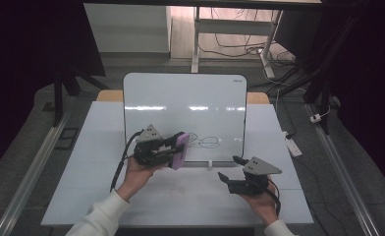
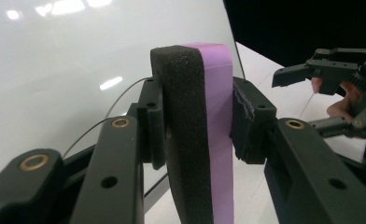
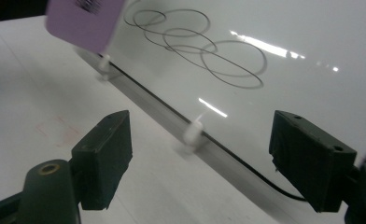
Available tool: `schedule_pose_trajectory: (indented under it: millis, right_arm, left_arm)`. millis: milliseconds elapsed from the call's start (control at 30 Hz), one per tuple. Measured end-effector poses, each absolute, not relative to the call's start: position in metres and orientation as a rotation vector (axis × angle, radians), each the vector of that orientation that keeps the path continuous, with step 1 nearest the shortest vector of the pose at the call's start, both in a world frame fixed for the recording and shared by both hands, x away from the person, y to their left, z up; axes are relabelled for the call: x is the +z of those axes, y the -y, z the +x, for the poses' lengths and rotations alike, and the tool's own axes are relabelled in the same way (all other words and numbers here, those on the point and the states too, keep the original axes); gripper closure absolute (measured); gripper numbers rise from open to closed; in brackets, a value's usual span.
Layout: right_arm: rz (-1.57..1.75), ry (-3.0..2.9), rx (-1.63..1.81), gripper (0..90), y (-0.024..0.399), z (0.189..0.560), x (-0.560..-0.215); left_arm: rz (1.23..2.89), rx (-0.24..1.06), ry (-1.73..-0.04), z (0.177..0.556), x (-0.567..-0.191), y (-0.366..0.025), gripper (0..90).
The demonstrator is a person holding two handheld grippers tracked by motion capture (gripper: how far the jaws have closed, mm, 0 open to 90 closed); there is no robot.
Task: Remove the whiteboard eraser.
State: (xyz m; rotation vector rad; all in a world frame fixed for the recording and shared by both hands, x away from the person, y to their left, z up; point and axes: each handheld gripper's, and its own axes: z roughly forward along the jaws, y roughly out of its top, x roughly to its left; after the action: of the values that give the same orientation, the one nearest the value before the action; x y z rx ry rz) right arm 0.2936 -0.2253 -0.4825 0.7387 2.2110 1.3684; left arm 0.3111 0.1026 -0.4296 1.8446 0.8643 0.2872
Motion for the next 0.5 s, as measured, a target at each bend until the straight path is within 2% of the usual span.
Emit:
schedule_pose_trajectory:
  millis: [500]
  right_arm:
    - [0.753,-2.263,1.513,19.5,0.164,0.296,-0.477]
  left_arm:
    - [1.861,0.250,-0.812,0.311,-0.436,-0.074,59.4]
